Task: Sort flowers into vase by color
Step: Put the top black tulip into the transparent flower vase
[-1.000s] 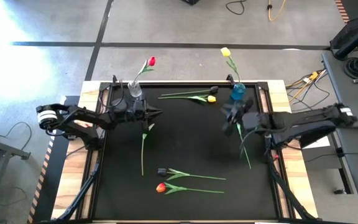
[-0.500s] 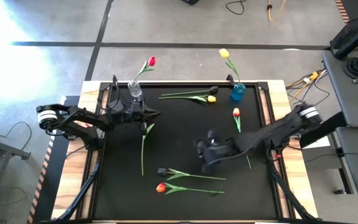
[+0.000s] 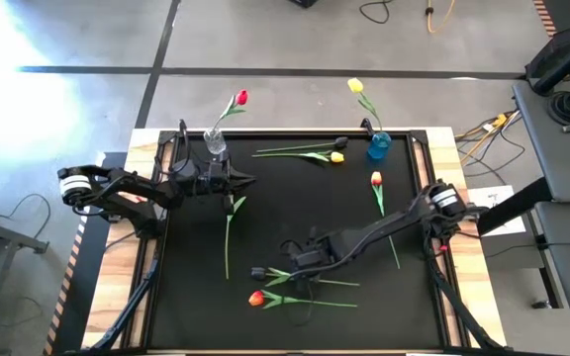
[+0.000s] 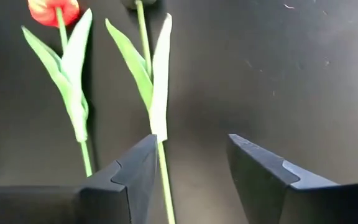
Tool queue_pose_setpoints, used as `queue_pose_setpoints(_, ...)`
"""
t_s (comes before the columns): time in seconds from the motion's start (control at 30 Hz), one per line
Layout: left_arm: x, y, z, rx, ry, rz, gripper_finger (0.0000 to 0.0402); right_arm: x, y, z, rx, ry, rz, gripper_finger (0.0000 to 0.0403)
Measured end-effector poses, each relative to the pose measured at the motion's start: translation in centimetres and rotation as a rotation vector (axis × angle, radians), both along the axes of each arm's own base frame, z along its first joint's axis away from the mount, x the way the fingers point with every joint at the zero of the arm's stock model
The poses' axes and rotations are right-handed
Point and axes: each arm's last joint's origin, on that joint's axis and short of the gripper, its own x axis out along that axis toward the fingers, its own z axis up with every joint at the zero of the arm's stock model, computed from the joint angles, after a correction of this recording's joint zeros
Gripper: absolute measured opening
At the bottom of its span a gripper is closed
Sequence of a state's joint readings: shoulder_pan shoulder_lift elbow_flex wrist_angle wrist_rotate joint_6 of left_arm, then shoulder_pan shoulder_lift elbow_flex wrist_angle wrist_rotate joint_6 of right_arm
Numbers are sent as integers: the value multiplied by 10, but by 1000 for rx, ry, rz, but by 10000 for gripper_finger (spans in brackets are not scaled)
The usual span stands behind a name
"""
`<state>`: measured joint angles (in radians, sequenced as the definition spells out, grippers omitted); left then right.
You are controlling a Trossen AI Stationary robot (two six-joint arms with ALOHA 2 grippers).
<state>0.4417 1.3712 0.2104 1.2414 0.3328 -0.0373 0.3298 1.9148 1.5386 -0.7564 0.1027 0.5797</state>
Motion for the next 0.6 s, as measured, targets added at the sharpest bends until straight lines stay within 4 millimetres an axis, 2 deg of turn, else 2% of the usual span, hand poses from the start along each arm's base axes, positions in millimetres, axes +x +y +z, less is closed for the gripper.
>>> queue_pose_setpoints(0.2, 0, -1, -1, 1, 2, -3, 0, 1, -1, 2, -24, -15, -44, 189)
queue_pose_setpoints(0.4, 0, -1, -4, -11, 36, -3, 0, -11, -8, 26, -63, -32, -58, 177)
queue_pose_setpoints(0.5, 5, 2, -5, -49, 84, -4, 0, -23, -12, 41, -103, -39, -25, 156)
queue_pose_setpoints(0.6, 18, 8, -2, -89, 184, -3, 0, -33, -17, 50, -166, -71, 25, 115)
